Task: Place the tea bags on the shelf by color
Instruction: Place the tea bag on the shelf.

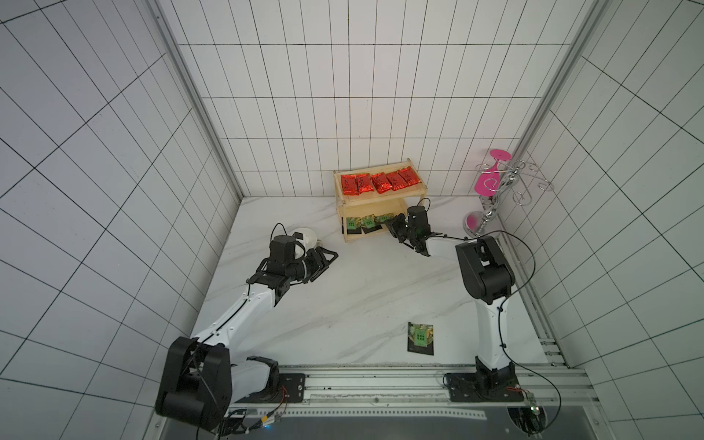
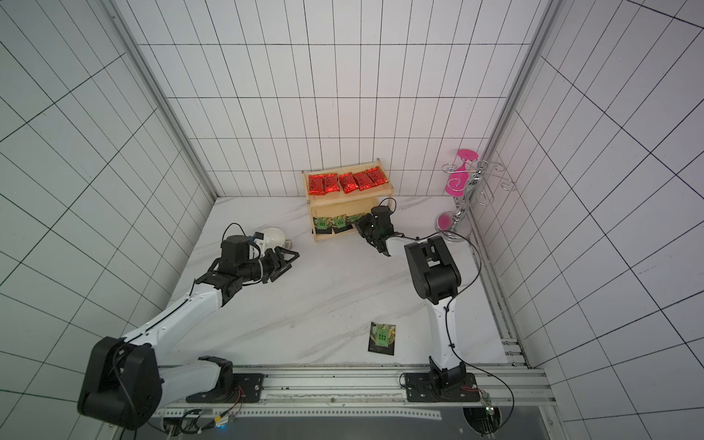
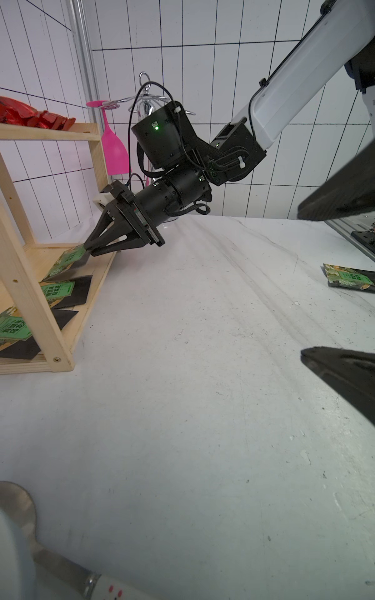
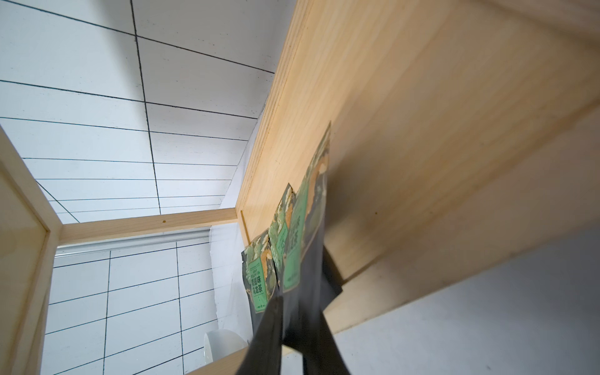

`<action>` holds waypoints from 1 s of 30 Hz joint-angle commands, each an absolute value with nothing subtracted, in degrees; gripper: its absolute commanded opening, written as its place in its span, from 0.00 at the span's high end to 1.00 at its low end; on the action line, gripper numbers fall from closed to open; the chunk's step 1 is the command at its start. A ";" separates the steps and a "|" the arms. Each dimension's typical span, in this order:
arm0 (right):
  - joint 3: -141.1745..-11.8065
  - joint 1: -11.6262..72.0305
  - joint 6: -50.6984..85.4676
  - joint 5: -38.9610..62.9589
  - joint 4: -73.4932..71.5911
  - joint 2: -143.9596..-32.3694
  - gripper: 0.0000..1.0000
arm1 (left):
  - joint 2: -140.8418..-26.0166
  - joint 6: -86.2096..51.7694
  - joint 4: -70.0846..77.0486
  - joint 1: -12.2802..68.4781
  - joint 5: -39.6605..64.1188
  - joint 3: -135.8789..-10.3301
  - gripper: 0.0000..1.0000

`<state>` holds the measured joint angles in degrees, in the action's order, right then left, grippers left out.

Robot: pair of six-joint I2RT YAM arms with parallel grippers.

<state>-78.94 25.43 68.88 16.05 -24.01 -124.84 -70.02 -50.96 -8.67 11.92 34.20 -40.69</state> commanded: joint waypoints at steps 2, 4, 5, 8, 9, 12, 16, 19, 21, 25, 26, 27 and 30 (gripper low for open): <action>-81.54 24.51 66.82 15.58 -20.92 -125.30 0.75 | -69.04 -50.33 -8.17 11.69 34.62 -40.75 0.35; -81.98 24.44 65.92 15.47 -19.47 -124.99 0.73 | -68.99 -50.36 -8.17 11.70 34.62 -40.69 0.35; -82.16 24.46 65.63 15.47 -18.63 -124.83 0.73 | -69.04 -50.36 -8.17 11.69 34.62 -40.72 0.35; -83.00 24.45 64.56 15.08 -15.43 -124.48 0.73 | -68.91 -50.36 -8.17 11.69 34.54 -40.66 0.35; -83.26 24.52 64.18 14.82 -14.17 -124.37 0.73 | -68.90 -50.36 -8.17 11.69 34.49 -40.61 0.35; -83.63 24.44 63.23 13.92 -11.22 -124.10 0.73 | -68.91 -50.32 -8.11 11.70 34.54 -40.63 0.35; -84.96 24.52 61.40 12.68 -7.17 -124.27 0.76 | -69.04 -50.43 -8.00 11.70 34.63 -40.52 0.35; -85.57 24.58 60.24 12.00 -5.97 -124.50 0.78 | -69.04 -50.45 -7.91 11.69 34.63 -40.43 0.35; -86.24 24.61 59.53 11.78 -5.23 -124.76 0.78 | -69.07 -50.53 -7.77 11.73 34.63 -40.34 0.35; -87.09 24.56 58.16 10.76 -4.09 -125.02 0.79 | -69.22 -50.62 -7.56 11.69 34.72 -40.26 0.35; -87.34 24.60 57.90 10.59 -3.68 -125.07 0.80 | -69.20 -50.62 -7.56 11.70 34.76 -40.21 0.35; -87.52 24.63 57.60 10.31 -3.42 -125.15 0.81 | -69.24 -50.63 -7.49 11.74 34.80 -40.18 0.35; -87.87 24.70 56.90 9.72 -2.90 -125.37 0.82 | -69.26 -50.76 -7.27 11.69 34.80 -40.09 0.35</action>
